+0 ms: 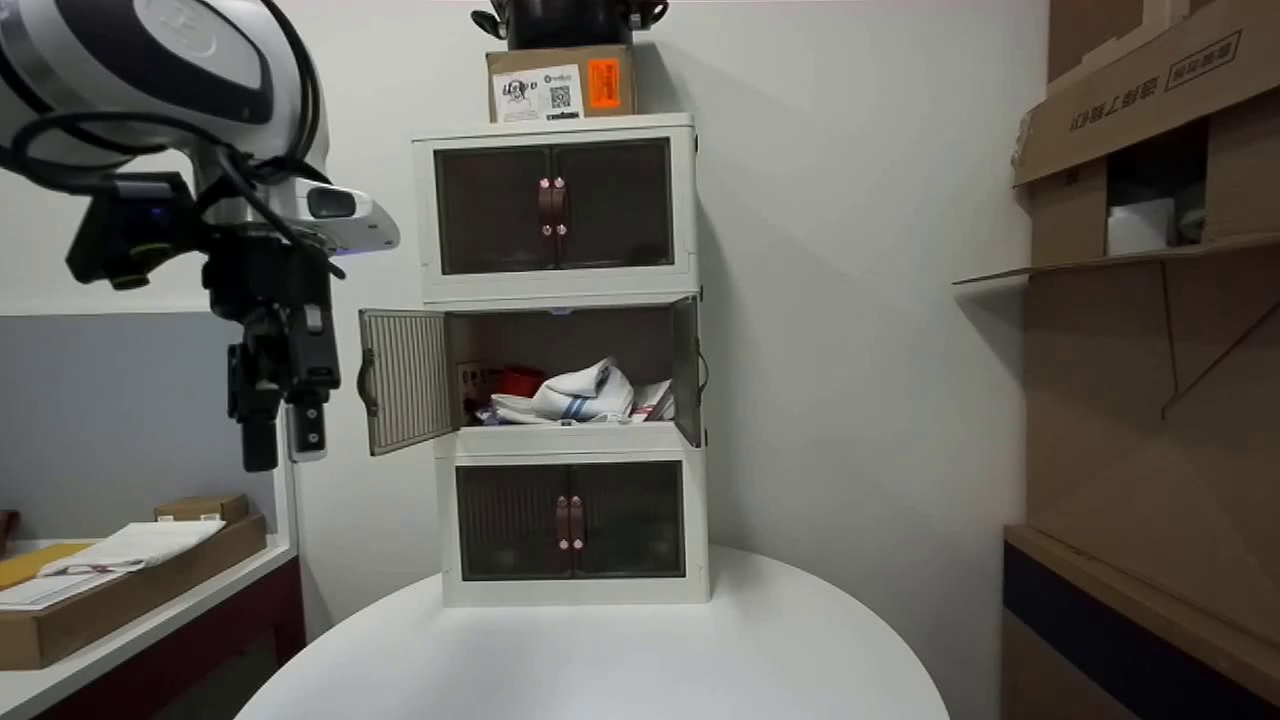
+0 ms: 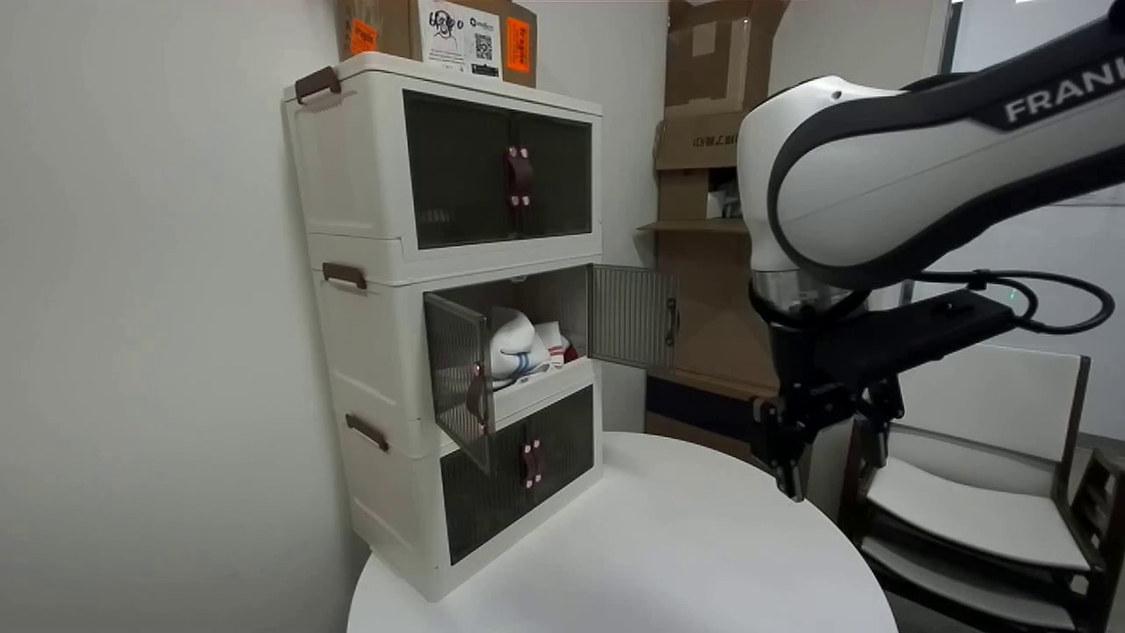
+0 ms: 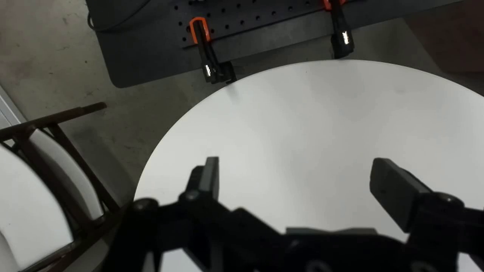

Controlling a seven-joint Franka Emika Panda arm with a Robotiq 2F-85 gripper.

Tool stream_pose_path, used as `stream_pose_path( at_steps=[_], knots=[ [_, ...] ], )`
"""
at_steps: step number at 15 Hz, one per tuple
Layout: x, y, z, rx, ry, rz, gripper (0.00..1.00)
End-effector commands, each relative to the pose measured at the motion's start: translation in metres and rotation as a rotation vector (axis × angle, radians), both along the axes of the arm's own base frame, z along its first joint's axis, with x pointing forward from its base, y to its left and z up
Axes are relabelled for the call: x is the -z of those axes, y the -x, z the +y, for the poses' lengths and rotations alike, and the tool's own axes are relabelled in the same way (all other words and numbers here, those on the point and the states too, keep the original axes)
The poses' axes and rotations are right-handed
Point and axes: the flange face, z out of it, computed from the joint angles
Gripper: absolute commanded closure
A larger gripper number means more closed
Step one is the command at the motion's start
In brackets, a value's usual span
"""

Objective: Close the left door of the middle cabinet, close the right door of the middle cabinet

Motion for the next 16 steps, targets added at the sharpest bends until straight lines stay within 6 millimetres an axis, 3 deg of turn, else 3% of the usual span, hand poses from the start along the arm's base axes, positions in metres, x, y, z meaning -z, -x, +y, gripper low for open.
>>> stream_pose_path(
  at_steps=[1,5,10,16],
  knots=[
    [0.001,0.004,-0.003,-0.013,0.01,0.001,0.0],
    [-0.011,-0.011,-0.005,-0.003,0.076,-0.1,0.0],
    [-0.067,-0.064,0.026,0.038,0.041,-0.311,0.0],
    [-0.116,-0.132,0.066,-0.025,0.0,-0.348,0.0]
  ],
)
